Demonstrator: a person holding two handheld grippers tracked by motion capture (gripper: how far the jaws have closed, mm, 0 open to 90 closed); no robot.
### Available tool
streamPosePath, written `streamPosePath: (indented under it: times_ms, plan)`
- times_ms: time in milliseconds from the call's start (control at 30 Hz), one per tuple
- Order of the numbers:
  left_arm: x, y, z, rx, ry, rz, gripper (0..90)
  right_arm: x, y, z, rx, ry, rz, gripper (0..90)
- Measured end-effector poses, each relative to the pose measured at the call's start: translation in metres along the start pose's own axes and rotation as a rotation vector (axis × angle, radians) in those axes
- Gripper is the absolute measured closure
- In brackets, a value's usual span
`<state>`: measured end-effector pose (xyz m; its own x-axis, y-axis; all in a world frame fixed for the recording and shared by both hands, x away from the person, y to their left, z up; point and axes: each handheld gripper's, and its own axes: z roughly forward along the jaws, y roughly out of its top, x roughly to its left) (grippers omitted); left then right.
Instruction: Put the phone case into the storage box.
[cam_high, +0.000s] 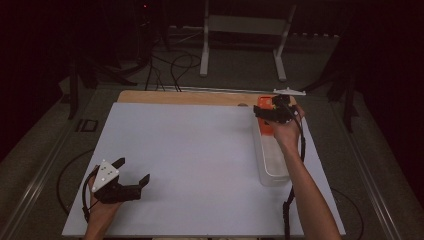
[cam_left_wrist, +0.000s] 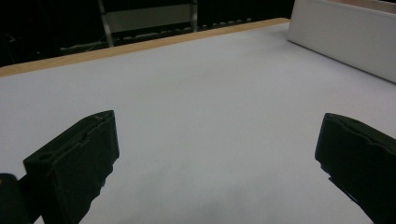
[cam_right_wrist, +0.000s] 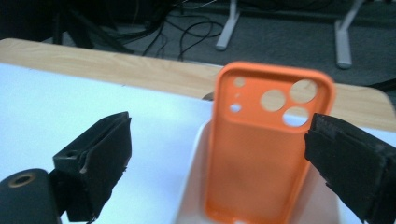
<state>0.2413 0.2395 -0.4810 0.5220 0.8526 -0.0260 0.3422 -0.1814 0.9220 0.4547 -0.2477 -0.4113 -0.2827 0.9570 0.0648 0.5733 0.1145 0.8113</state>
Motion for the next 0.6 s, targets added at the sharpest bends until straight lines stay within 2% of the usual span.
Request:
streamPosePath:
  times_ms: [467, 500, 600]
  plan:
    - [0.001, 0.000, -0.001, -0.004, -0.001, -0.004, 0.3, 0.023, -0.018, -0.034, -0.006, 0.096, -0.069, 7.3]
    - [0.001, 0.000, -0.002, -0.003, 0.000, -0.005, 0.3, 0.027, -0.021, -0.042, -0.017, 0.117, -0.079, 7.6]
    - [0.002, 0.000, -0.002, -0.003, 0.001, -0.004, 0.3, 0.031, -0.025, -0.051, -0.028, 0.141, -0.091, 7.9]
